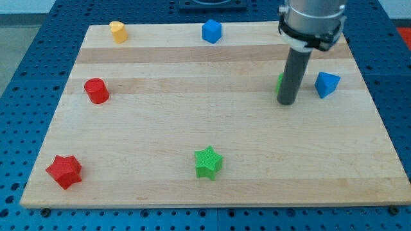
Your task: Slide the blue triangle left and down a bit
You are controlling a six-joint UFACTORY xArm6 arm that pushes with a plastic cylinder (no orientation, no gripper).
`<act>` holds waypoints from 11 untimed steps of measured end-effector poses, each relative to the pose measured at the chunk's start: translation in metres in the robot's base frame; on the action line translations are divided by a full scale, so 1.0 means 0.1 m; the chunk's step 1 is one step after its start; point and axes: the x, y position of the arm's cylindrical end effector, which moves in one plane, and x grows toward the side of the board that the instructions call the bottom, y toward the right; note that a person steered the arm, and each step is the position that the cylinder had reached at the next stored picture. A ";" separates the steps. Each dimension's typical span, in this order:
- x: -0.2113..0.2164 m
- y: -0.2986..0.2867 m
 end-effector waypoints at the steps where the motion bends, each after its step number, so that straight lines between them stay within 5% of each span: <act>1: 0.00 0.00; 3: 0.32 0.24; 8: 0.03 1.34; 11: -0.28 1.08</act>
